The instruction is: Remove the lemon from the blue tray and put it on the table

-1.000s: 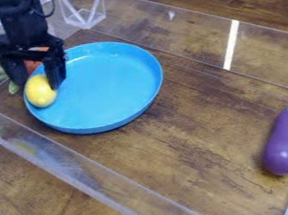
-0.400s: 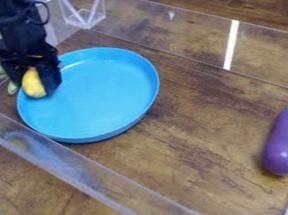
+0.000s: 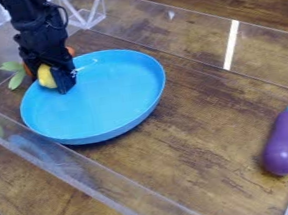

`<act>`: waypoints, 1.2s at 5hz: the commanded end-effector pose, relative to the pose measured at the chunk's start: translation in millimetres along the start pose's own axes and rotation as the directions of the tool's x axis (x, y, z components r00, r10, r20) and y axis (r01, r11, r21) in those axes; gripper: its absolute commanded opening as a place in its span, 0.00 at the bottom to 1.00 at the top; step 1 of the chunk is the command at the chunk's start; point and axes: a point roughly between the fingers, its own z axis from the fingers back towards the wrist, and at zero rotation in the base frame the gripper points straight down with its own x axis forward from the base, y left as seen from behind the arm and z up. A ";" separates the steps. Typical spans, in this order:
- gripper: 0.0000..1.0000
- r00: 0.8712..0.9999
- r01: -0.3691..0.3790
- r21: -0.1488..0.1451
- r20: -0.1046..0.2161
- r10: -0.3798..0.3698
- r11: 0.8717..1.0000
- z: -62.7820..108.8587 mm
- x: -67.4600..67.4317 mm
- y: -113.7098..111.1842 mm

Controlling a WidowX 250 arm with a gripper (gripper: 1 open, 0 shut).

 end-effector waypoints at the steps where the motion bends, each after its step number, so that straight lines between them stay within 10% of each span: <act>1: 0.00 0.999 0.028 -0.002 0.016 -0.028 1.000 9.5 5.1 -12.3; 3: 0.00 0.990 0.121 0.008 0.079 -0.121 0.993 42.4 30.1 -33.4; 6: 0.00 0.951 0.285 0.021 0.116 -0.285 0.958 23.3 52.6 -44.0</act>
